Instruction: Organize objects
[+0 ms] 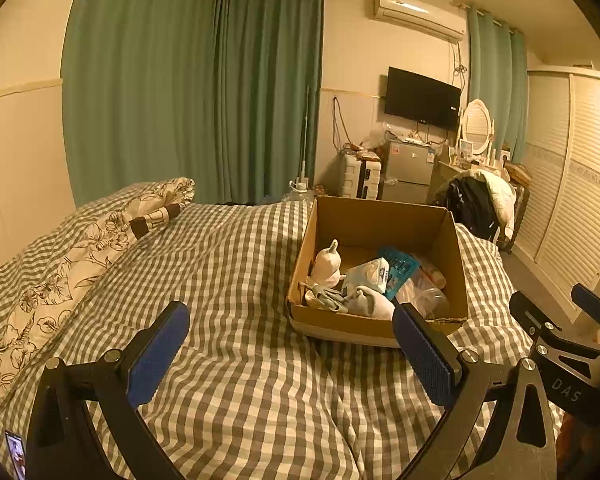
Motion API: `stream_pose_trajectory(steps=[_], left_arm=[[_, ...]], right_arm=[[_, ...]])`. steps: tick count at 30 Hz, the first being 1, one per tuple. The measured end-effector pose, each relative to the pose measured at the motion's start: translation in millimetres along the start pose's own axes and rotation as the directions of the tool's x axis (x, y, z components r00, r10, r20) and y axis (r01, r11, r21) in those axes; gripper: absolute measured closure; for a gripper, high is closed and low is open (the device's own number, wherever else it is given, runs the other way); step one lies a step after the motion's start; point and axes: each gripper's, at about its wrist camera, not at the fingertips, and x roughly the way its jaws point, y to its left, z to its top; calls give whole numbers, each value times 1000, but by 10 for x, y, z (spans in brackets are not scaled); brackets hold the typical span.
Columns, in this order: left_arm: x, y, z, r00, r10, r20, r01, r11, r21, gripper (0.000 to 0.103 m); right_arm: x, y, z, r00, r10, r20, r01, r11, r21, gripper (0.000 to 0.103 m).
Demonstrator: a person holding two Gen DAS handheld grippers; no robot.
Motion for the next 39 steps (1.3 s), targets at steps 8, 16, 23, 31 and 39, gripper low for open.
stream_pose_trajectory(steps=[8, 16, 23, 31, 39], left_arm=[[3, -9, -15, 1000, -7, 0, 7, 1000, -6, 0], [-10, -40, -22, 1000, -6, 4, 6, 1000, 5, 0], [-8, -54, -25, 1000, 1, 12, -1, 1000, 10, 0], [-6, -68, -44, 1000, 4, 17, -4, 1000, 13, 0], [-22, -57, -47, 1000, 2, 23, -2, 1000, 6, 0]], right_arm=[[-5, 31, 9, 1000, 1, 0, -1, 1000, -5, 0], [4, 66, 1, 1000, 1, -4, -1, 1000, -11, 0], [25, 57, -21, 1000, -2, -9, 2, 1000, -9, 0], [34, 58, -38, 1000, -6, -16, 5, 1000, -10, 0], [36, 42, -42, 1000, -6, -19, 6, 1000, -11, 0]])
